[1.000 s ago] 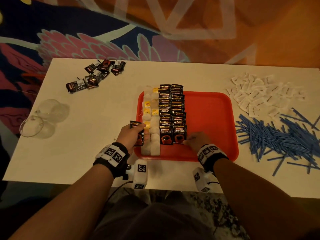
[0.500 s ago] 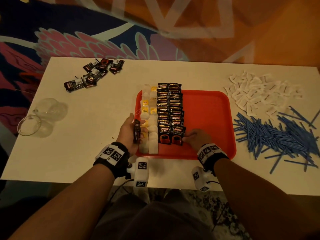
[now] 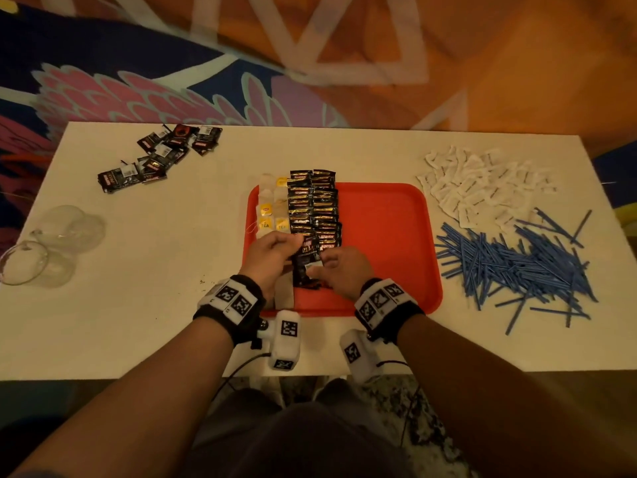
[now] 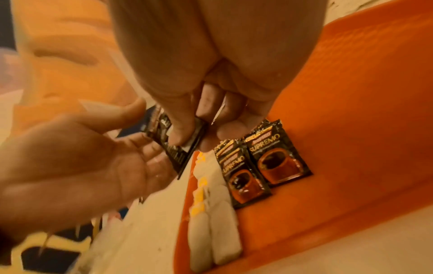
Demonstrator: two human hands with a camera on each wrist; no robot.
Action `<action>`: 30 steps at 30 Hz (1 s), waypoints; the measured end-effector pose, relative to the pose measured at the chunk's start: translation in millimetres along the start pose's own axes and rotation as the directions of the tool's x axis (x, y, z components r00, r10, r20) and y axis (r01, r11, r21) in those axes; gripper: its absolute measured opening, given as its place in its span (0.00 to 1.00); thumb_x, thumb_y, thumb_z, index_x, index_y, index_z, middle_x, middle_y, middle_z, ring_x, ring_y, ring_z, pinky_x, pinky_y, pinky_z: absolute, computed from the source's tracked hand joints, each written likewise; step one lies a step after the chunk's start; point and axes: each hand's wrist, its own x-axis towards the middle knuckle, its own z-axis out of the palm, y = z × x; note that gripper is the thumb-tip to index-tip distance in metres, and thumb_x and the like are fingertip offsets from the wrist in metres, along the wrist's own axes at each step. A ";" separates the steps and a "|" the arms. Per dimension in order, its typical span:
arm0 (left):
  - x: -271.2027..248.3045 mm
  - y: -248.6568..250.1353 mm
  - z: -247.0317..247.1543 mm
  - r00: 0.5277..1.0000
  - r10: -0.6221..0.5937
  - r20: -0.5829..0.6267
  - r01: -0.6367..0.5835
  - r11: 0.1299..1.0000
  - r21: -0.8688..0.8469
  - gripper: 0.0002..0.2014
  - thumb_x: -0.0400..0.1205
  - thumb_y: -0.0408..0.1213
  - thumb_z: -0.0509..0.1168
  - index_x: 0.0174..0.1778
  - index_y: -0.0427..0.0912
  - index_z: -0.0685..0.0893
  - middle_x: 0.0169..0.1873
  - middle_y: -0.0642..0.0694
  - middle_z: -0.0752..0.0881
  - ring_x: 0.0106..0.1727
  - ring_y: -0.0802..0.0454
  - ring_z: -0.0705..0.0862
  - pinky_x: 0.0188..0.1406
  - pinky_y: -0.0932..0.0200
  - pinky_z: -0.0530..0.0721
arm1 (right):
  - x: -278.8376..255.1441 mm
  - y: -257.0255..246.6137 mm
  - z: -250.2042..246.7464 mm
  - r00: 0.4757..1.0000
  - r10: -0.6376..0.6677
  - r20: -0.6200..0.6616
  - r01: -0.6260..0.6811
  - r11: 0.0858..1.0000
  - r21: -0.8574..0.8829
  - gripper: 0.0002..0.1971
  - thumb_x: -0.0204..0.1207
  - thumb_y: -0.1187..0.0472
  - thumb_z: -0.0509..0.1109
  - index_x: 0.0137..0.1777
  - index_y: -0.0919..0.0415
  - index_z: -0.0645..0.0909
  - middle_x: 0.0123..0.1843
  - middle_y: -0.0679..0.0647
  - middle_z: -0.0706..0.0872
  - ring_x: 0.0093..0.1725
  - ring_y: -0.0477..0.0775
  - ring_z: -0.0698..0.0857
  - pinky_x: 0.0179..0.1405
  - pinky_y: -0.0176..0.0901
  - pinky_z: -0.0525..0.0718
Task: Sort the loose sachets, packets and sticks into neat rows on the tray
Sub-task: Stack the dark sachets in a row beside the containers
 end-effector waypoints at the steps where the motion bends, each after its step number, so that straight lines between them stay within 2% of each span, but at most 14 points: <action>1: 2.0 -0.9 -1.9 1.000 0.013 -0.011 -0.013 1.000 0.023 0.04 0.83 0.32 0.69 0.43 0.43 0.86 0.45 0.45 0.89 0.50 0.47 0.88 0.48 0.53 0.87 | -0.8 2.5 0.1 1.000 0.001 0.003 -0.001 1.000 -0.024 0.17 0.72 0.56 0.79 0.27 0.50 0.77 0.29 0.42 0.81 0.32 0.42 0.80 0.33 0.38 0.75; 3: 9.3 -5.8 -6.5 0.995 0.032 -0.095 -0.022 0.995 0.101 0.06 0.82 0.33 0.71 0.40 0.46 0.88 0.46 0.46 0.90 0.52 0.46 0.88 0.51 0.50 0.88 | -3.9 6.1 2.6 1.000 0.012 -0.006 -0.012 0.999 -0.045 0.11 0.72 0.54 0.80 0.34 0.49 0.81 0.35 0.41 0.83 0.38 0.39 0.82 0.35 0.34 0.77; 5: 14.8 -10.1 -10.3 0.966 0.057 -0.253 0.000 0.976 0.219 0.05 0.79 0.44 0.73 0.39 0.51 0.86 0.47 0.47 0.90 0.52 0.45 0.89 0.56 0.43 0.88 | -5.7 8.5 6.3 0.996 0.028 -0.086 -0.030 0.999 -0.028 0.06 0.72 0.55 0.79 0.41 0.50 0.84 0.38 0.42 0.84 0.39 0.40 0.82 0.35 0.31 0.78; 6: 12.9 -10.2 -9.2 0.949 0.065 -0.309 0.025 0.961 0.277 0.11 0.76 0.53 0.74 0.40 0.51 0.84 0.47 0.46 0.90 0.51 0.45 0.89 0.56 0.42 0.88 | -5.6 10.7 8.5 0.990 0.024 -0.141 -0.029 0.999 -0.033 0.05 0.73 0.56 0.79 0.43 0.50 0.84 0.38 0.42 0.84 0.38 0.40 0.81 0.33 0.30 0.75; 7: 12.3 -13.2 -7.3 0.946 0.056 -0.319 0.051 0.948 0.314 0.17 0.73 0.60 0.74 0.41 0.50 0.82 0.46 0.46 0.89 0.50 0.44 0.88 0.56 0.42 0.88 | -5.2 12.3 10.8 0.983 0.001 -0.185 -0.010 0.999 -0.050 0.06 0.73 0.58 0.77 0.42 0.50 0.82 0.37 0.43 0.83 0.36 0.40 0.80 0.31 0.29 0.73; 9: 9.6 -17.0 -0.8 0.970 0.008 -0.243 0.076 0.939 0.334 0.24 0.70 0.64 0.75 0.42 0.47 0.80 0.41 0.46 0.89 0.47 0.44 0.90 0.54 0.42 0.89 | -3.5 13.9 16.2 0.977 -0.093 -0.189 0.071 0.990 -0.124 0.09 0.74 0.64 0.74 0.41 0.50 0.78 0.35 0.44 0.79 0.34 0.41 0.77 0.32 0.32 0.73; 11: 9.4 -22.4 3.5 0.986 0.006 -0.165 0.051 0.939 0.340 0.19 0.72 0.56 0.77 0.42 0.46 0.82 0.39 0.46 0.88 0.47 0.43 0.90 0.55 0.39 0.89 | -4.4 12.1 23.7 0.979 -0.184 -0.087 0.161 0.962 -0.220 0.09 0.74 0.65 0.73 0.44 0.50 0.78 0.38 0.43 0.76 0.36 0.43 0.75 0.37 0.38 0.76; 13: 12.4 -24.5 2.9 0.986 0.059 -0.157 0.011 0.911 0.412 0.07 0.78 0.44 0.75 0.44 0.46 0.85 0.40 0.45 0.89 0.48 0.43 0.89 0.57 0.41 0.88 | -8.0 11.2 28.0 0.971 -0.239 0.021 0.235 0.932 -0.274 0.09 0.72 0.59 0.76 0.49 0.49 0.80 0.43 0.42 0.75 0.40 0.43 0.75 0.41 0.37 0.77; 15: 16.9 -26.6 -1.6 0.979 0.111 -0.172 -0.007 0.858 0.514 0.04 0.81 0.38 0.72 0.48 0.42 0.88 0.40 0.46 0.89 0.44 0.49 0.88 0.52 0.53 0.86 | -9.8 15.4 26.1 0.971 -0.235 0.047 0.239 0.935 -0.263 0.12 0.71 0.53 0.79 0.52 0.51 0.83 0.45 0.42 0.77 0.42 0.42 0.76 0.41 0.33 0.75; 18: 21.4 -33.0 -8.2 0.977 0.129 -0.169 -0.004 0.807 0.590 0.04 0.81 0.34 0.72 0.51 0.41 0.88 0.36 0.53 0.84 0.36 0.62 0.81 0.35 0.72 0.74 | -6.6 26.5 13.8 0.996 -0.045 -0.081 0.032 0.987 -0.159 0.07 0.74 0.54 0.78 0.46 0.52 0.82 0.39 0.42 0.81 0.38 0.40 0.79 0.36 0.30 0.75; 22: 31.4 -46.6 -5.2 0.989 0.125 -0.081 -0.038 0.741 0.671 0.06 0.80 0.33 0.74 0.52 0.42 0.89 0.39 0.53 0.85 0.38 0.61 0.81 0.33 0.79 0.73 | 4.8 54.1 -4.8 0.944 0.225 -0.240 -0.244 0.968 -0.051 0.05 0.77 0.56 0.75 0.46 0.53 0.81 0.40 0.45 0.83 0.44 0.46 0.83 0.40 0.37 0.82; 24: 35.4 -51.5 0.4 0.992 0.123 -0.043 -0.055 0.692 0.720 0.06 0.79 0.34 0.75 0.51 0.43 0.89 0.45 0.49 0.88 0.46 0.54 0.84 0.46 0.72 0.79 | 10.2 63.6 -7.6 0.925 0.287 -0.249 -0.303 0.953 -0.025 0.07 0.77 0.55 0.75 0.47 0.55 0.79 0.41 0.46 0.82 0.46 0.49 0.83 0.45 0.43 0.84; 26: 38.1 -54.9 5.7 0.992 0.121 -0.024 -0.062 0.654 0.754 0.06 0.80 0.33 0.74 0.51 0.41 0.88 0.49 0.46 0.88 0.50 0.49 0.85 0.55 0.57 0.83 | 16.2 68.3 -6.1 0.919 0.305 -0.249 -0.319 0.948 -0.016 0.09 0.77 0.54 0.75 0.49 0.55 0.78 0.41 0.46 0.82 0.44 0.47 0.81 0.39 0.38 0.80; 30: 44.1 -57.6 10.2 0.985 0.174 -0.010 -0.085 0.527 0.846 0.06 0.80 0.31 0.72 0.51 0.42 0.87 0.49 0.44 0.87 0.48 0.48 0.84 0.46 0.57 0.80 | 27.7 68.8 -0.4 0.936 0.273 -0.223 -0.288 0.957 -0.036 0.08 0.79 0.57 0.74 0.52 0.53 0.76 0.42 0.44 0.82 0.37 0.37 0.77 0.28 0.28 0.69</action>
